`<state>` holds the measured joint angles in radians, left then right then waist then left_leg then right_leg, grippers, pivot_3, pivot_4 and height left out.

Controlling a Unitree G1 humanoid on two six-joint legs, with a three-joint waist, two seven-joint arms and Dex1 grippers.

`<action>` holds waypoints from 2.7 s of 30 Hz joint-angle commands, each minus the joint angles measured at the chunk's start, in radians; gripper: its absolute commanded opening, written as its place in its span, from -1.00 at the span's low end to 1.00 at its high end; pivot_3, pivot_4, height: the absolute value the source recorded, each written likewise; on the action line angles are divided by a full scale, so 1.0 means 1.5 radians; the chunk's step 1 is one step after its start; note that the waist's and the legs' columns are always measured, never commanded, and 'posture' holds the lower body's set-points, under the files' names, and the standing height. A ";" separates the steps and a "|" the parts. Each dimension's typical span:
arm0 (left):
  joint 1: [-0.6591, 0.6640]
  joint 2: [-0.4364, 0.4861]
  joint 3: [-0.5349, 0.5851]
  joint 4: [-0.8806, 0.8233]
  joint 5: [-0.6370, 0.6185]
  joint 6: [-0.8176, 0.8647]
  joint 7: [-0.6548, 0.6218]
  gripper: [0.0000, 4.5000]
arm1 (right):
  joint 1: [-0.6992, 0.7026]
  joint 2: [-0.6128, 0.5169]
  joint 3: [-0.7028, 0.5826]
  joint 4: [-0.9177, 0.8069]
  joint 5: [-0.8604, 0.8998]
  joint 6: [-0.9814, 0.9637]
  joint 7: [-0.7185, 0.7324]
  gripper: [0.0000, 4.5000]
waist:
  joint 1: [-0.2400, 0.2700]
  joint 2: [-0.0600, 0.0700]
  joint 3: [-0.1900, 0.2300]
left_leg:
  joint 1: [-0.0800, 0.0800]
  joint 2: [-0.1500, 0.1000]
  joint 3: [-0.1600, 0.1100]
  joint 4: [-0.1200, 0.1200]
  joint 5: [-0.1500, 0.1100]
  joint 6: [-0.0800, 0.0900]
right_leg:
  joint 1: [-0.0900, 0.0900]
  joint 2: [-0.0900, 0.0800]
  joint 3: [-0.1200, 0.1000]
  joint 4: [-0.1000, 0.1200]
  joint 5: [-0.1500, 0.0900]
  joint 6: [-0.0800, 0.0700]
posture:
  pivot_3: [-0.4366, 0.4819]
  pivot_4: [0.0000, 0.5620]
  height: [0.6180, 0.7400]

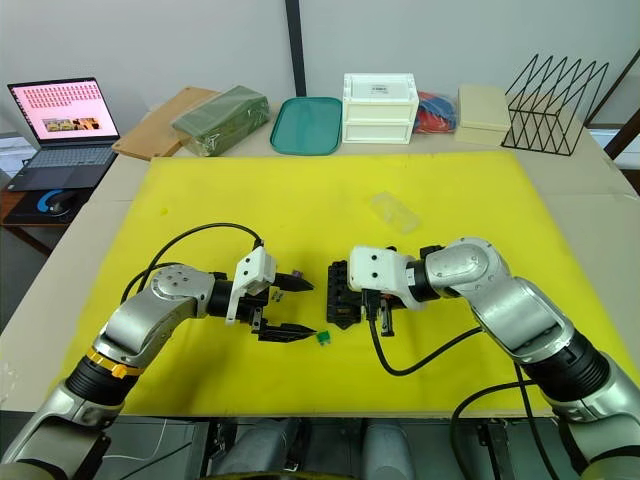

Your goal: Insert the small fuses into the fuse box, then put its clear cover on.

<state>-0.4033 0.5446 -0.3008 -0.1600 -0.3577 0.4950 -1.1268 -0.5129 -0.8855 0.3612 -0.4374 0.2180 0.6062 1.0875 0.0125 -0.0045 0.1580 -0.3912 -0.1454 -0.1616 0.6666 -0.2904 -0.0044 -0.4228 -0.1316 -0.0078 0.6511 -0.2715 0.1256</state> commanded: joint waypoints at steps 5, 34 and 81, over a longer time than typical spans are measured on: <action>-0.011 0.002 0.017 -0.024 -0.016 -0.004 -0.007 1.00 | 0.006 0.005 -0.013 0.008 0.005 0.032 0.002 -0.99 | 0.000 0.000 0.000 | 0.000 0.000 0.000 0.000 0.000 0.000 | 0.000 0.000 0.000 0.000 0.000 0.000 | -0.05 -0.47 1.00; 0.110 0.361 0.312 0.090 -0.100 0.035 -0.152 1.00 | 0.157 -0.191 -0.337 -0.021 0.123 0.053 0.064 0.98 | 0.000 0.001 0.001 | -0.001 0.000 0.000 -0.001 0.000 0.000 | -0.001 0.000 0.000 -0.001 0.000 0.000 | -0.05 -0.47 1.00; -0.215 0.093 0.201 0.386 -0.253 0.524 -0.014 0.26 | -0.082 -0.052 -0.110 -0.132 0.171 0.138 -0.033 1.00 | -0.002 -0.001 0.002 | -0.001 0.000 0.000 0.000 0.000 0.000 | -0.002 0.000 0.000 0.001 0.000 0.000 | -0.05 -0.47 1.00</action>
<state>-0.6985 0.6582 -0.0295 0.3999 -0.7502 1.3084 -1.1302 -0.6127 -0.9622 0.2060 -0.6177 0.4799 0.8211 1.0373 0.0099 -0.0057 0.1603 -0.3929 -0.1452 -0.1615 0.6671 -0.2906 -0.0040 -0.4256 -0.1313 -0.0077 0.6518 -0.2715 0.1256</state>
